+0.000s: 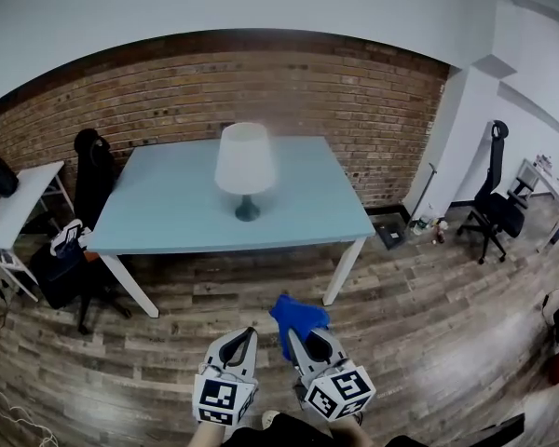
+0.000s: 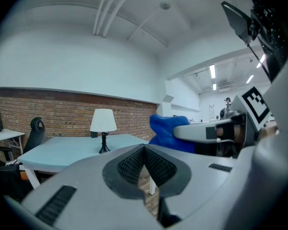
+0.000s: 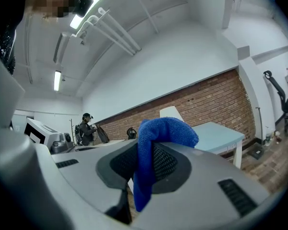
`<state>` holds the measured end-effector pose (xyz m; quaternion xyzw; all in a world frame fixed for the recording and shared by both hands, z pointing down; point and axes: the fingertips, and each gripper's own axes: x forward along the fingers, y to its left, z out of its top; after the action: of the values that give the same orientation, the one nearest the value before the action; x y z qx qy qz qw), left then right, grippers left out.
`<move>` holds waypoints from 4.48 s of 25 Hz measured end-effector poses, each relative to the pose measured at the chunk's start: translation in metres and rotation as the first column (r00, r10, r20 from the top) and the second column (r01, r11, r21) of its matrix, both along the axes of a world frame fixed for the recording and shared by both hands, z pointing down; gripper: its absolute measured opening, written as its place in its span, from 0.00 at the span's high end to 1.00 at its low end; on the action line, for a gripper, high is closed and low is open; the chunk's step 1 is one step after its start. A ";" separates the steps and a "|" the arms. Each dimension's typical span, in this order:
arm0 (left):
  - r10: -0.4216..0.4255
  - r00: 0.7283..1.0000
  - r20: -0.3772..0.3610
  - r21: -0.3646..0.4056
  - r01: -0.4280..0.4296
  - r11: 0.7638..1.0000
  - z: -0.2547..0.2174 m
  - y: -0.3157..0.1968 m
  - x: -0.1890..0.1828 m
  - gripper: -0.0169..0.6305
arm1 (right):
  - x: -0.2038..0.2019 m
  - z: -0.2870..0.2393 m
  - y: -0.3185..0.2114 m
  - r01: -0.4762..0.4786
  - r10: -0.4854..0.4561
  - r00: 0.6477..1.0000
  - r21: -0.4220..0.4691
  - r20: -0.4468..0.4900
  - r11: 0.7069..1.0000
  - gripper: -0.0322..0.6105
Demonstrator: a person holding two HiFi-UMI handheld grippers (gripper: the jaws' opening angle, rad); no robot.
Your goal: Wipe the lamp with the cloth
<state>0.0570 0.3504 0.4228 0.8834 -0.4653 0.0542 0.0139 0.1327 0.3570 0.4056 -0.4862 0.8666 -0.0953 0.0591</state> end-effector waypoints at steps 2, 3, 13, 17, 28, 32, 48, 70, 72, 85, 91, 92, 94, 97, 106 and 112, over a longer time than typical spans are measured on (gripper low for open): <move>-0.006 1.000 0.000 -0.005 0.006 1.000 0.002 -0.019 0.005 0.96 | 0.004 0.000 -0.019 0.009 -0.009 1.000 0.001 -0.003 1.000 0.86; -0.009 1.000 -0.004 -0.001 0.009 1.000 0.001 -0.027 0.008 0.96 | 0.006 0.001 -0.027 0.010 -0.010 1.000 0.002 -0.002 1.000 0.86; -0.019 1.000 -0.009 -0.001 0.019 1.000 0.002 -0.078 0.016 0.96 | 0.018 0.006 -0.082 -0.007 0.007 1.000 -0.008 0.018 1.000 0.86; -0.015 1.000 -0.009 -0.011 0.014 1.000 0.006 -0.095 0.019 0.96 | 0.022 0.009 -0.100 -0.013 0.013 1.000 -0.020 0.024 1.000 0.86; -0.026 0.999 -0.019 0.000 0.026 1.000 0.001 -0.192 0.002 0.96 | 0.004 0.009 -0.196 0.006 -0.005 0.999 -0.025 0.042 1.000 0.86; -0.043 0.999 -0.028 -0.008 0.042 0.999 0.001 -0.242 -0.014 0.96 | -0.012 0.004 -0.244 0.030 -0.029 0.999 -0.026 0.029 0.999 0.86; 0.024 0.999 -0.041 0.070 -0.021 0.997 -0.058 -0.436 -0.060 0.96 | -0.029 -0.106 -0.430 0.088 -0.119 0.983 0.209 0.138 0.974 0.86; 0.005 1.000 -0.015 0.081 -0.004 0.997 -0.065 -0.490 -0.086 0.96 | -0.004 -0.109 -0.502 -0.051 0.040 0.997 0.156 0.073 0.986 0.86; -0.002 1.000 -0.006 0.085 0.002 0.996 -0.063 -0.491 -0.090 0.96 | 0.001 -0.098 -0.506 -0.068 0.063 0.997 0.123 0.044 0.990 0.86; -0.014 1.000 -0.027 0.086 0.017 0.996 -0.060 -0.487 -0.097 0.96 | 0.030 -0.014 -0.518 -0.088 0.074 0.993 -0.164 -0.093 0.982 0.86; -0.039 0.999 -0.035 0.075 0.042 0.996 -0.055 -0.493 -0.102 0.96 | 0.039 0.014 -0.524 -0.099 0.070 0.991 -0.263 -0.116 0.960 0.86; -0.047 0.998 -0.036 0.073 0.050 0.996 -0.055 -0.494 -0.103 0.96 | 0.042 0.020 -0.525 -0.107 0.073 0.989 -0.282 -0.127 0.954 0.86; -0.062 0.997 -0.038 0.070 0.064 0.995 -0.056 -0.496 -0.107 0.96 | 0.050 0.027 -0.527 -0.130 0.087 0.985 -0.307 -0.152 0.943 0.86; -0.083 0.996 -0.035 0.073 0.086 0.994 -0.063 -0.500 -0.114 0.96 | 0.060 0.006 -0.531 -0.133 0.097 0.985 -0.270 -0.146 0.954 0.86; -0.141 0.990 -0.017 0.087 0.142 0.986 -0.074 -0.518 -0.128 0.96 | 0.056 -0.153 -0.578 0.295 -0.287 0.916 0.016 0.282 0.955 0.86; -0.166 0.986 0.010 0.095 0.164 0.982 -0.075 -0.538 -0.133 0.96 | 0.019 -0.165 -0.598 0.480 -0.467 0.857 -0.009 0.220 0.877 0.86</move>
<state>-0.0761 -0.1872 0.3474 0.8408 -0.5392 0.0389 -0.0274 0.1516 -0.2414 0.2409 -0.2468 0.9448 -0.1854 0.1100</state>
